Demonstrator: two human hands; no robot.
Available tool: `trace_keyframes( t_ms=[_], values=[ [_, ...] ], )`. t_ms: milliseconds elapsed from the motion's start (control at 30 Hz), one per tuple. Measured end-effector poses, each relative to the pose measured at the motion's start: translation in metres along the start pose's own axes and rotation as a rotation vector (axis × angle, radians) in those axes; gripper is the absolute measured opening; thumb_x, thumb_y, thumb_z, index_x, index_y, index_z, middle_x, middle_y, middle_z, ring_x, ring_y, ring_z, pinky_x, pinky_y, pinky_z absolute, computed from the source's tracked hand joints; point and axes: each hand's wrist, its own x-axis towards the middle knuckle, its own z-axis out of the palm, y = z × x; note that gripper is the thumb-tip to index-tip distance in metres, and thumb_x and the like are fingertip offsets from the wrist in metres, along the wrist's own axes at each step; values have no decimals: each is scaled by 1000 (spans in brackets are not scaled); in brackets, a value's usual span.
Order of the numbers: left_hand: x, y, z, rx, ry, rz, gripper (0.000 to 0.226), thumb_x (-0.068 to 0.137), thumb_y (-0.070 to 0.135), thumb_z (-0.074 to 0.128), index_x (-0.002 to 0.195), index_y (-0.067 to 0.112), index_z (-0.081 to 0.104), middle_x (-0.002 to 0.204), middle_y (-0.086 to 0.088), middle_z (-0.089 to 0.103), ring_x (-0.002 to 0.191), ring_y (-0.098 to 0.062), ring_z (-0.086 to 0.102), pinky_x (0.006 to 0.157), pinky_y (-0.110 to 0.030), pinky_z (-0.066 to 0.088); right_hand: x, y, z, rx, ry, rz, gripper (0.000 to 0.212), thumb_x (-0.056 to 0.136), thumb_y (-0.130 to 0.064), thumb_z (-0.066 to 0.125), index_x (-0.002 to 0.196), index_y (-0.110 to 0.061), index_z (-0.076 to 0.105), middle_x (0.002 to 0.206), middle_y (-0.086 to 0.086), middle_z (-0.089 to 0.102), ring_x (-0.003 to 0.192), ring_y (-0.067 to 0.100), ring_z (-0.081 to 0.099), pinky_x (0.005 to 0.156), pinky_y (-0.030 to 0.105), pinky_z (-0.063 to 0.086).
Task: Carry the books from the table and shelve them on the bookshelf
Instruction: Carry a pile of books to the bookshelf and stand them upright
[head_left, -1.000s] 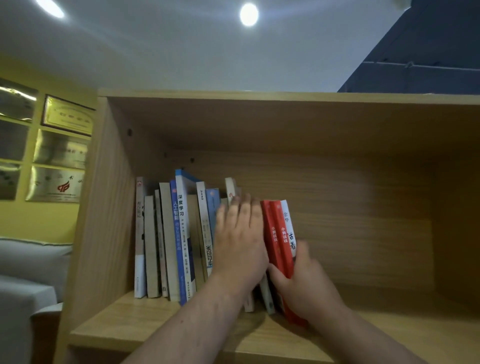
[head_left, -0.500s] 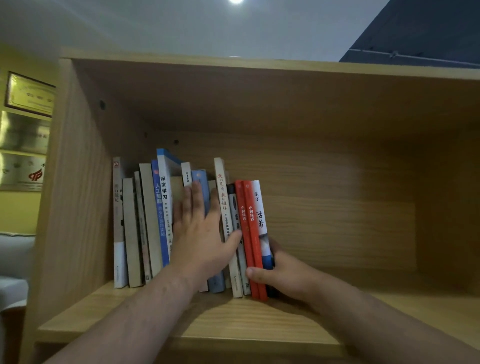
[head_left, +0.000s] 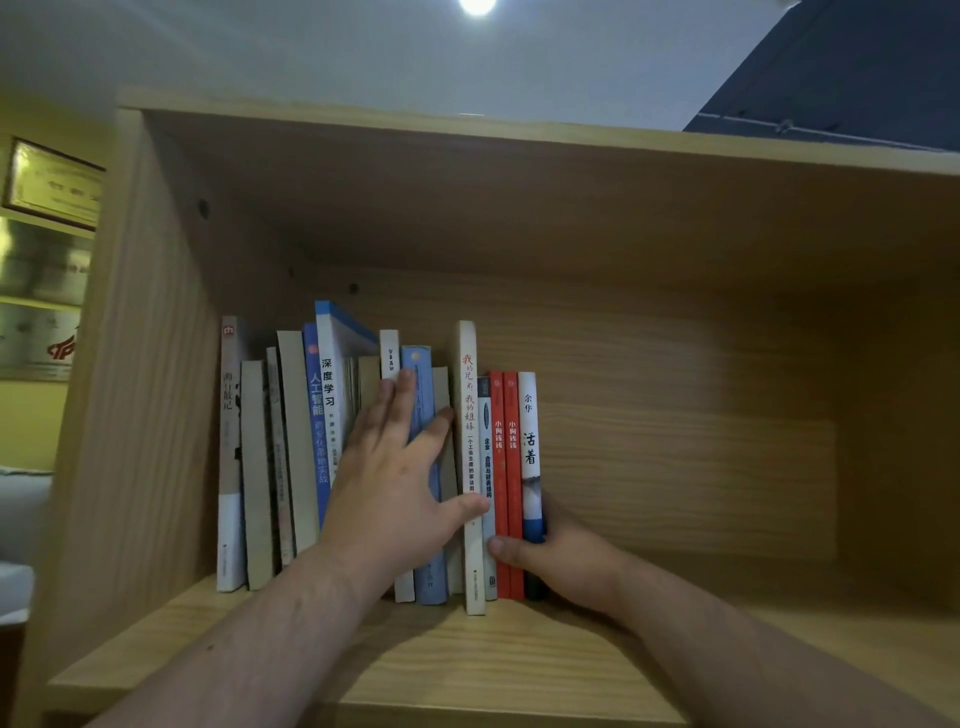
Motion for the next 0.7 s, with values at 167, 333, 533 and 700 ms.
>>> trace_keyframes(
  t_ms=[167, 333, 533, 700],
  values=[
    [-1, 1, -12, 32, 84, 49, 72, 97, 56, 38, 159, 30, 13, 169, -5, -8, 155, -24, -9, 123, -43, 0, -2, -4, 6, 17, 195, -85, 45, 88, -40, 75, 119, -53, 44, 117, -18, 65, 110, 2, 64, 98, 33, 53],
    [36, -1, -41, 140, 236, 226, 63, 93, 39, 60, 151, 27, 41, 157, 2, 42, 146, -24, 31, 117, -48, 27, -8, -15, 16, -126, 284, -149, 93, 75, -38, 87, 142, -48, 22, 123, -17, 59, 106, 3, 64, 94, 34, 57],
    [65, 9, -59, 477, 16, 211, 52, 91, 54, 52, 130, 20, 54, 131, -2, 58, 127, -24, 46, 108, -44, 31, -4, -16, 22, -172, 337, -139, 120, 65, -49, 88, 152, -46, 5, 133, -13, 53, 118, 10, 62, 99, 41, 58],
    [87, 32, -72, 753, -176, 31, 53, 92, 61, 38, 111, 18, 63, 120, -8, 61, 118, -29, 50, 101, -49, 34, -6, -14, 17, -180, 338, -133, 121, 67, -49, 85, 154, -46, 2, 133, -13, 53, 121, 12, 60, 101, 45, 56]
  ],
)
